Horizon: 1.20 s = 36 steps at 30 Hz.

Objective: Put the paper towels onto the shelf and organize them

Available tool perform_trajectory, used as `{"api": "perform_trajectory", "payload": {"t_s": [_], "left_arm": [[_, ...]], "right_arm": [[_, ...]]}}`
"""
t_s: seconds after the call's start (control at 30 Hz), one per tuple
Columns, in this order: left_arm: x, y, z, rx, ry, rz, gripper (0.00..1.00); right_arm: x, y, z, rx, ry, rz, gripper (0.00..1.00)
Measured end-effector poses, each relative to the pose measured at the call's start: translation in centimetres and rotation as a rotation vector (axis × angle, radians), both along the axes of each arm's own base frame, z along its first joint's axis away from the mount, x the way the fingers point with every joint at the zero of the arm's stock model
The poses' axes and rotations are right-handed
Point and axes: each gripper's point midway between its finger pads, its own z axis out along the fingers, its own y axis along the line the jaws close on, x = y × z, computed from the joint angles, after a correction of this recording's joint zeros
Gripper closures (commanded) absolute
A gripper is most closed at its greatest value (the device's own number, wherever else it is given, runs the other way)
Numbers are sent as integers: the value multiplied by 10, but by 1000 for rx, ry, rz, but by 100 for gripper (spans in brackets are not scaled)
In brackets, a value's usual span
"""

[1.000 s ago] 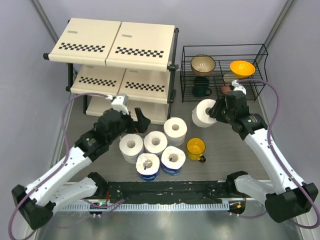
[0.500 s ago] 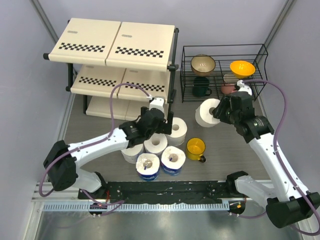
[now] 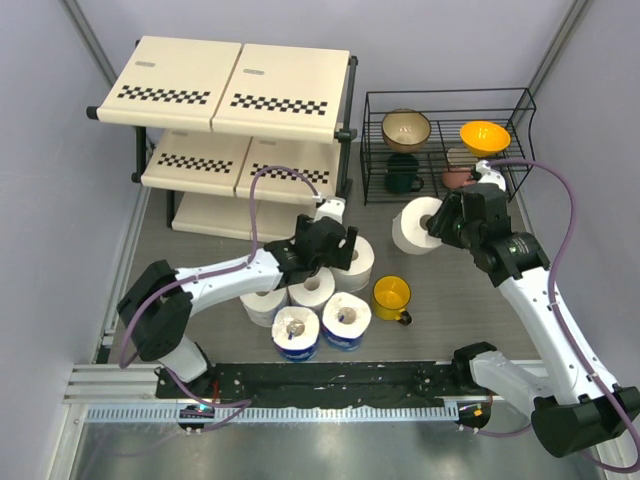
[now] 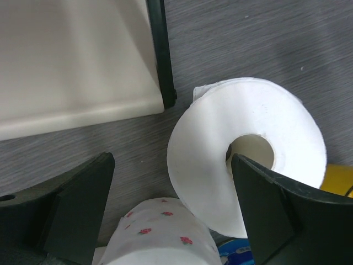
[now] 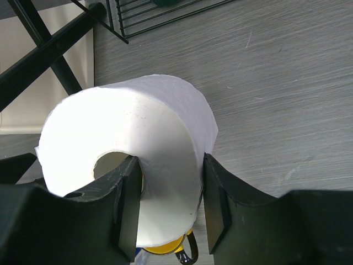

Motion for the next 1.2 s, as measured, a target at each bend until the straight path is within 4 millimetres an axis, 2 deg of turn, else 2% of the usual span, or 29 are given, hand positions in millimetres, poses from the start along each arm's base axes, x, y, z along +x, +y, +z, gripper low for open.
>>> {"api": "perform_trajectory", "payload": {"t_s": [0.1, 0.23, 0.53, 0.6, 0.73, 0.93, 1.2], "left_arm": [[1, -1, -9, 20, 11, -2, 12], [3, -4, -7, 15, 7, -6, 18], [3, -12, -15, 4, 28, -28, 21], [2, -15, -16, -2, 35, -39, 25], [1, -19, -16, -15, 49, -56, 42], [-1, -25, -13, -37, 62, -82, 59], [-4, -33, -3, -44, 83, -126, 65]], "right_arm": [[0, -1, 0, -3, 0, 0, 89], [0, -2, 0, -6, 0, -2, 89], [-2, -4, -2, -11, 5, -5, 89], [-3, -6, -2, -14, 7, -5, 89], [-7, -8, -1, -20, 10, -6, 89], [-9, -10, -3, -27, 18, -11, 89], [-11, -11, -3, -28, 18, -14, 89]]}}
